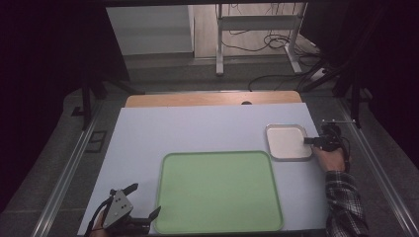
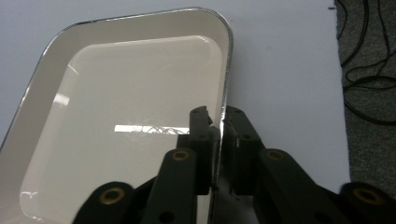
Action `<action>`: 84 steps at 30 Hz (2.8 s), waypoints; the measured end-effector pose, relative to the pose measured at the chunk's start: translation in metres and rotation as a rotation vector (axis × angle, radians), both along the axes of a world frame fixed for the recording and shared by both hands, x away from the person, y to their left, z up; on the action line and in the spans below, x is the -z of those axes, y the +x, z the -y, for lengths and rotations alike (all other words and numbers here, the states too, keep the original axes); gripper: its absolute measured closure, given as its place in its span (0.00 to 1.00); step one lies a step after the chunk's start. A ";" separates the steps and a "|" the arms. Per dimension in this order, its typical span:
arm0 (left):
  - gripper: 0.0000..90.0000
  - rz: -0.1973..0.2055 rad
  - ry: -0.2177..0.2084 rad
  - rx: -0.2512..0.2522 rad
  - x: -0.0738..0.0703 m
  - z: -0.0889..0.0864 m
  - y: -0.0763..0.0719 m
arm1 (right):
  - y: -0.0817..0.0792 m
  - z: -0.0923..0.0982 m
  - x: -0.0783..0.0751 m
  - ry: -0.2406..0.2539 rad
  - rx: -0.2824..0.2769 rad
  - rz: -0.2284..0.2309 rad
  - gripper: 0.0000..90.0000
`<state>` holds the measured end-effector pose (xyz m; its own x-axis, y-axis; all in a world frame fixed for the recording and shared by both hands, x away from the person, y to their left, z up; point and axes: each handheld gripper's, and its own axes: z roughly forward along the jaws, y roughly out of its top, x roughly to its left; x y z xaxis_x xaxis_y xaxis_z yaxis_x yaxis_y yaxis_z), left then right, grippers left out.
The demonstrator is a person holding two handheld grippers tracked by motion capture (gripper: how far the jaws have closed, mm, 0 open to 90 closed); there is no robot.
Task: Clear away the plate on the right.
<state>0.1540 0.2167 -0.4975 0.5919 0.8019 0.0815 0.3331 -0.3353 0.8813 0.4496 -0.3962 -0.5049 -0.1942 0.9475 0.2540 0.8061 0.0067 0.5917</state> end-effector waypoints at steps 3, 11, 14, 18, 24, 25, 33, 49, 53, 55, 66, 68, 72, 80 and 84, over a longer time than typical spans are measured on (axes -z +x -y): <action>0.03 0.000 0.000 0.000 0.000 0.000 0.000 | 0.001 0.003 0.000 0.034 0.016 -0.015 0.96; 0.03 0.002 0.002 0.002 0.000 0.000 0.000 | 0.000 0.007 -0.002 0.120 0.032 -0.034 0.99; 0.03 0.002 0.000 0.001 0.000 0.000 0.000 | -0.002 0.011 -0.004 0.161 0.054 -0.016 0.99; 0.03 0.002 0.000 0.002 0.000 0.000 0.000 | -0.006 0.015 -0.008 0.196 0.065 0.005 0.99; 0.03 0.004 -0.003 0.003 0.000 0.000 0.000 | -0.011 0.011 -0.012 0.213 0.046 0.011 0.99; 0.03 0.004 -0.002 0.004 0.000 0.000 0.000 | -0.013 0.008 -0.013 0.210 0.034 0.011 0.99; 0.03 0.005 -0.003 0.006 0.000 0.000 0.000 | -0.019 -0.005 -0.016 0.229 -0.009 0.010 0.99; 0.03 0.007 0.003 0.008 0.000 0.000 0.000 | -0.031 -0.044 -0.017 0.238 -0.134 -0.015 0.99; 0.03 0.007 0.003 0.008 0.000 0.000 0.000 | -0.033 -0.056 -0.017 0.242 -0.167 -0.023 0.99; 0.03 0.007 0.004 0.009 0.000 0.000 0.000 | -0.034 -0.063 -0.017 0.242 -0.180 -0.026 0.99; 0.03 0.007 0.006 0.009 0.000 0.000 0.000 | -0.044 -0.099 -0.013 0.239 -0.262 -0.062 0.99; 0.03 0.007 0.005 0.009 0.000 0.000 0.000 | -0.046 -0.105 -0.012 0.240 -0.275 -0.067 0.99; 0.03 0.007 0.006 0.009 0.000 0.000 0.000 | -0.050 -0.117 -0.011 0.237 -0.302 -0.073 0.99; 0.03 0.006 0.004 0.008 0.000 0.001 0.000 | -0.059 -0.144 -0.006 0.233 -0.345 -0.088 0.99; 0.03 0.005 0.005 0.008 0.000 0.001 0.000 | -0.064 -0.156 -0.005 0.228 -0.358 -0.091 0.99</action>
